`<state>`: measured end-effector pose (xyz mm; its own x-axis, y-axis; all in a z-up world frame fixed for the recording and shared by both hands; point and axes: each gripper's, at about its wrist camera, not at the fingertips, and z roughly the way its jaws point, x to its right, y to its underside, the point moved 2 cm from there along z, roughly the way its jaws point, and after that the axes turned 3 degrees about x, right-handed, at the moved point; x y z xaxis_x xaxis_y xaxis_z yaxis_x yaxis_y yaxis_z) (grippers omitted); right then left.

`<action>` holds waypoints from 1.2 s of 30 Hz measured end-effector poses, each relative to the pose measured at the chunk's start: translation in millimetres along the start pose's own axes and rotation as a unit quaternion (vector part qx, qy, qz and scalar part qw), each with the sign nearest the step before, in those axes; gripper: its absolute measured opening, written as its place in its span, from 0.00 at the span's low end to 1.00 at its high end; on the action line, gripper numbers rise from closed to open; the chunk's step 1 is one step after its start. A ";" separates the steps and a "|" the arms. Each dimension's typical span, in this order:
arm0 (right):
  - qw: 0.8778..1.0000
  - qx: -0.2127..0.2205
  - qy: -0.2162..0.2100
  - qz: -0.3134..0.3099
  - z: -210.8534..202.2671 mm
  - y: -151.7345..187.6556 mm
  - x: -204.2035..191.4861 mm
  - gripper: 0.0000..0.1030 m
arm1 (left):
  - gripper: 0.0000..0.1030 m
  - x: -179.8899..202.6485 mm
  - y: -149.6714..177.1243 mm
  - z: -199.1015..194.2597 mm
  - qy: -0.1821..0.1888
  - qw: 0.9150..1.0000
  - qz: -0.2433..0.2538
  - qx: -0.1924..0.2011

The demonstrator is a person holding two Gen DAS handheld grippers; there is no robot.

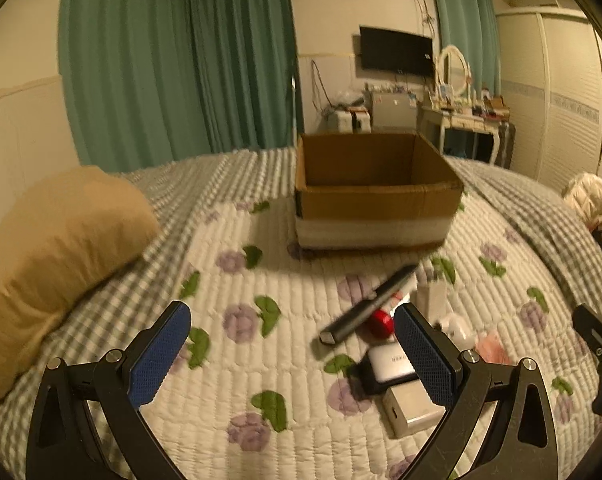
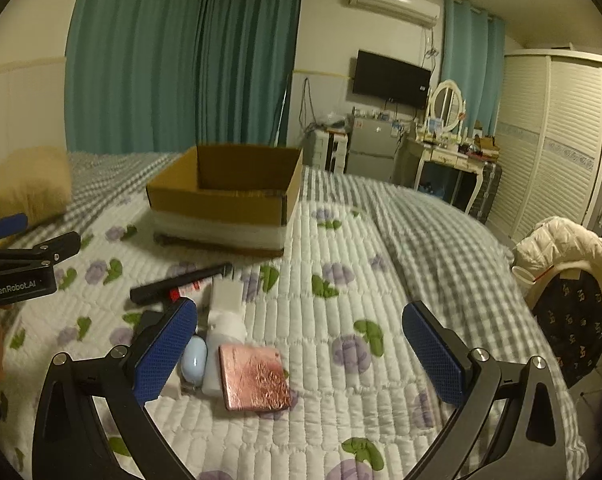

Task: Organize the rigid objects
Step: 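Lower both tools toward the items, reaching for the charger and card case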

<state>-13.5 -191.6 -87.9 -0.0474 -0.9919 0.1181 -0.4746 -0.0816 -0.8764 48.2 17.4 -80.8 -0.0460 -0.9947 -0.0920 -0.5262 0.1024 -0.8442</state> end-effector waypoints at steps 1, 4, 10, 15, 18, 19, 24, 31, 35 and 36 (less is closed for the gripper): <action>1.000 -0.005 0.000 -0.003 3.4 3.0 -1.1 1.00 | 1.00 2.8 3.7 3.7 0.005 1.000 0.004 -0.004; 1.000 -0.025 -0.005 -0.009 18.3 16.0 -4.9 1.00 | 1.00 12.3 14.1 15.9 0.021 0.999 0.018 -0.019; 0.998 -0.061 -0.014 -0.006 42.7 36.5 -1.8 1.00 | 1.00 33.2 44.2 40.4 0.064 0.994 0.016 -0.083; 0.996 -0.092 -0.020 0.001 59.2 50.1 3.8 1.00 | 1.00 58.6 72.7 46.4 0.100 0.986 0.016 -0.128; 0.995 -0.101 -0.024 0.001 64.2 54.7 6.3 1.00 | 1.00 71.1 78.9 46.9 0.102 0.985 0.033 -0.135; 0.994 -0.103 -0.027 0.001 65.5 55.9 7.1 1.00 | 1.00 73.5 79.4 47.4 0.101 0.985 0.037 -0.136; 0.991 -0.123 -0.054 0.016 75.4 64.9 7.6 1.00 | 1.00 82.8 87.0 55.9 0.097 0.982 0.050 -0.152; 0.986 -0.140 -0.090 0.012 86.8 72.3 1.9 1.00 | 1.00 71.3 92.6 69.3 0.092 0.982 0.033 -0.159; 0.984 -0.145 -0.106 0.010 90.6 72.8 0.2 1.00 | 1.00 67.0 90.6 73.1 0.094 0.984 0.039 -0.149; 0.983 -0.147 -0.109 0.010 91.5 72.8 -0.1 1.00 | 0.99 65.2 89.9 73.9 0.094 0.984 0.039 -0.147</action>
<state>32.3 -206.4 -194.4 0.1152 -0.9929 -0.0293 -0.7107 -0.0618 -0.7008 60.7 -37.5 -201.7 -0.2373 -0.9710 -0.0290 -0.7360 0.1992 -0.6470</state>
